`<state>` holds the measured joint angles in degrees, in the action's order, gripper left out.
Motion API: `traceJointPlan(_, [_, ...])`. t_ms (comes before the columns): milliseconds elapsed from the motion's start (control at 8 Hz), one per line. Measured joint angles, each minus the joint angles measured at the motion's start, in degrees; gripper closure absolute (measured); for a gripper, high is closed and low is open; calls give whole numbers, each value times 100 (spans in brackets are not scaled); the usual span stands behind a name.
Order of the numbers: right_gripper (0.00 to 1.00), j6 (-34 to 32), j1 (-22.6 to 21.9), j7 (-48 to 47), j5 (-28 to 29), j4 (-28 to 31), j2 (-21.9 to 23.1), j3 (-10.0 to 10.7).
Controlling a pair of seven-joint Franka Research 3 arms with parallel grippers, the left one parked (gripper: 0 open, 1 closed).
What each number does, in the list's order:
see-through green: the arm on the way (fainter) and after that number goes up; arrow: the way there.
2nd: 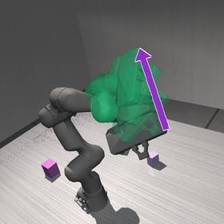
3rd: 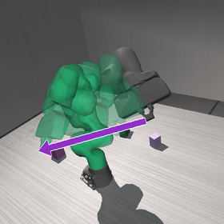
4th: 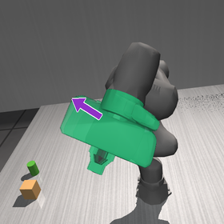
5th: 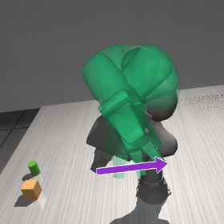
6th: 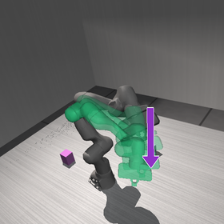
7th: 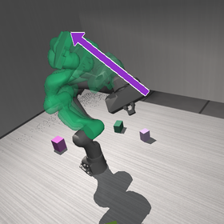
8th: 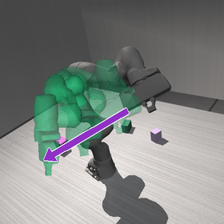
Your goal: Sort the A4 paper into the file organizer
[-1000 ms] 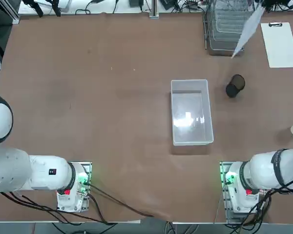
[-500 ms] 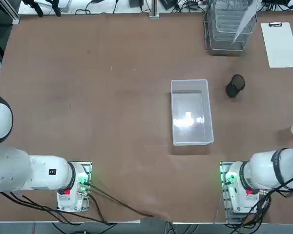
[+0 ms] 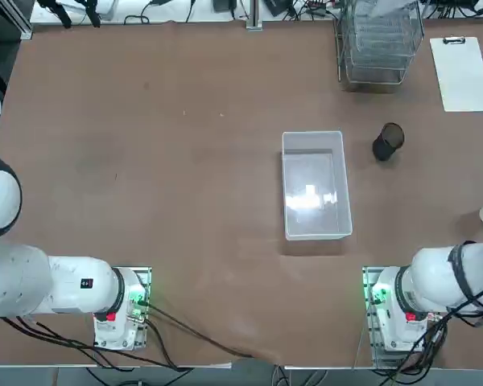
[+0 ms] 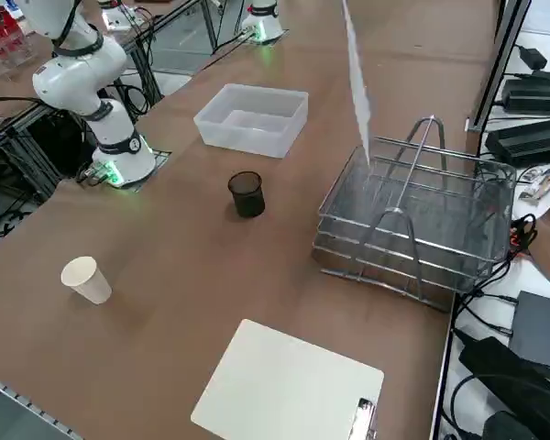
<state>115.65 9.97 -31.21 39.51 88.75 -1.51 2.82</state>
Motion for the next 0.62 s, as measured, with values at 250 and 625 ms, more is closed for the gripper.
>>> traceJointPlan(250, [98,307,-1,4,288,1,-241,-12])
traceJointPlan(625, [98,331,-1,4,314,47,-466,-22])
